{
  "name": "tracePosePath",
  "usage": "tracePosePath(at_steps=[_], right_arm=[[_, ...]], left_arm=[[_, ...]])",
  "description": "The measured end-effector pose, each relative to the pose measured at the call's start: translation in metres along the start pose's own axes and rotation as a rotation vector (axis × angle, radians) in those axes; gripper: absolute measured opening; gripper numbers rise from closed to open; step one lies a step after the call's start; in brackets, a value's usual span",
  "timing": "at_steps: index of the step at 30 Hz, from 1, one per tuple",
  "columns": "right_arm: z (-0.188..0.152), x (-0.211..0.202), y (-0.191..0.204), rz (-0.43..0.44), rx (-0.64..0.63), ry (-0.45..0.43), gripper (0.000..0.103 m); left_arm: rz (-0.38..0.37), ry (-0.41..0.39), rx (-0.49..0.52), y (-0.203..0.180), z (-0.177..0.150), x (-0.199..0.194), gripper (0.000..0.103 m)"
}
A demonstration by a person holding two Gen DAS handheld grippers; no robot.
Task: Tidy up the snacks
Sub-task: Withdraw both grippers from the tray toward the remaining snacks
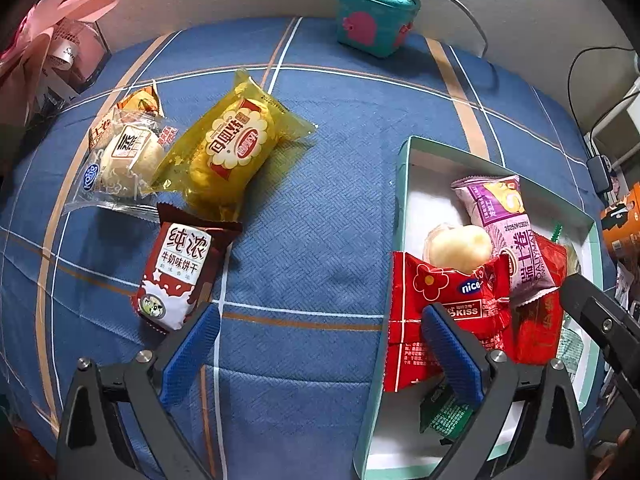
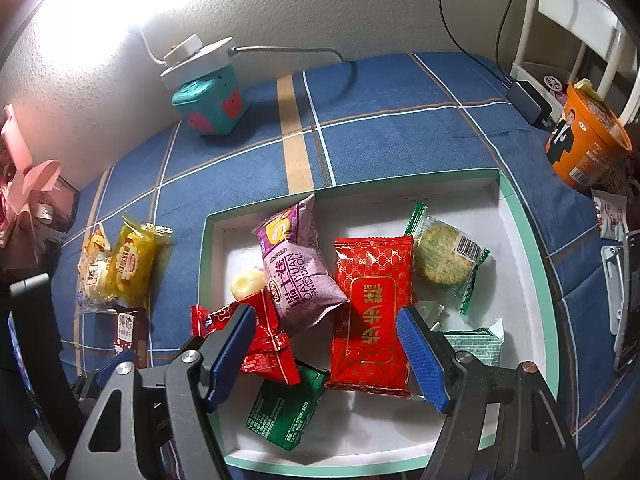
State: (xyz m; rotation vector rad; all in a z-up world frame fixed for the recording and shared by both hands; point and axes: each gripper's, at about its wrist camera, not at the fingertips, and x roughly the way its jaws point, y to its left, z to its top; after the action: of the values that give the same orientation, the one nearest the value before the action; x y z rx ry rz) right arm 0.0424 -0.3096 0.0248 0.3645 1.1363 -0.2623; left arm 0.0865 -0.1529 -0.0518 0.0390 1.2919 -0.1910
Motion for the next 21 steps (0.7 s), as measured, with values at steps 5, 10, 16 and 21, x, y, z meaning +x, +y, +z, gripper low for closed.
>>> tracePosePath(at_steps=[5, 10, 16, 21], right_arm=[[0.000, 0.001, 0.002, -0.005, -0.002, -0.002, 0.076], [0.000, 0.000, 0.002, -0.006, -0.003, -0.003, 0.076], [0.000, 0.003, 0.002, -0.006, -0.004, 0.005, 0.076], [-0.001, 0.005, 0.003, -0.010, -0.009, 0.009, 0.076]], left_arm=[[-0.018, 0.016, 0.012, -0.006, 0.000, 0.005, 0.101], [-0.023, 0.046, 0.013, -0.009, -0.002, 0.012, 0.101], [-0.018, 0.035, -0.018, 0.000, 0.002, 0.006, 0.101], [0.004, 0.012, -0.058, 0.013, 0.007, -0.006, 0.101]])
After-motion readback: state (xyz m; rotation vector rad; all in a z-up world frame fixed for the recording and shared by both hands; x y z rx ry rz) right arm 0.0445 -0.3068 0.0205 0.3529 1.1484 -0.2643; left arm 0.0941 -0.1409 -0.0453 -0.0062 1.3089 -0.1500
